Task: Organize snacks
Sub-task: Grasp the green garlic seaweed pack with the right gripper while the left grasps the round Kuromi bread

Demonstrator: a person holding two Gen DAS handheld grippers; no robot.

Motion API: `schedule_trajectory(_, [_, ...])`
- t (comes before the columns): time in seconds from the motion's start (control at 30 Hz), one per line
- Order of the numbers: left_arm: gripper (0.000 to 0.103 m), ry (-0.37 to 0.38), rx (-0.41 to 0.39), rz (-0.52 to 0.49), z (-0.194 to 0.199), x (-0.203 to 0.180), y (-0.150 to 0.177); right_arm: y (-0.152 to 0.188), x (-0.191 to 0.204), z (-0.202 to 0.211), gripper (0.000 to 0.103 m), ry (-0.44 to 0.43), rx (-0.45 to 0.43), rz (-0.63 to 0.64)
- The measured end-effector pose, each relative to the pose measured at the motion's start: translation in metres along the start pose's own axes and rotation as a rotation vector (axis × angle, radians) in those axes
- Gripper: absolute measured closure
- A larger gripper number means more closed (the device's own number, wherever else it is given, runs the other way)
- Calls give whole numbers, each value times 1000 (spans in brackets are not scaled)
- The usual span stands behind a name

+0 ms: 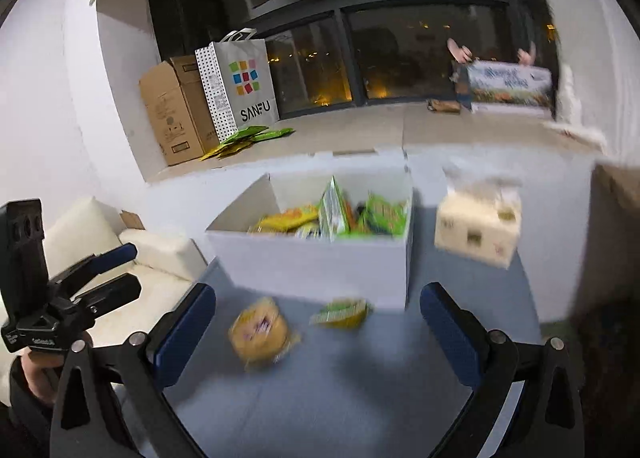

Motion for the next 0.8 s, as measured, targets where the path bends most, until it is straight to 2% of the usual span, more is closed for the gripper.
schedule_trajectory(0.07, [0, 18, 2, 1, 9, -7, 11, 18, 0, 8, 0, -12, 4, -38])
schedule_trajectory(0.2, [0, -3, 1, -29, 21, -17, 22, 48, 3, 13, 0, -27, 34, -93])
schedule_trajectory(0.4, [0, -6, 13, -22, 24, -19, 27, 55, 4, -8, 0, -34, 95, -113])
schedule_trajectory(0.53, [0, -13, 33, -15, 19, -15, 31, 44, 3, -42, 0, 0, 132, -105])
schedule_trajectory(0.63, [0, -11, 45, -5, 18, -11, 34, 37, -6, -87, 0, 8, 171, -165])
schedule_trajectory(0.8, [0, -20, 65, 16, 15, 1, 40, 39, -17, -157, 0, 69, 284, -201])
Point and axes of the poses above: each gripper's, at about its wrist camera, not at the fingertips, and z roughly against the way its jaws point, x to its left, y to its underside, the point moved 3 cm from there along -z, roughly the way its jaws point, and after that the axes turned 12 degrees about z, right-handed, at the moved point
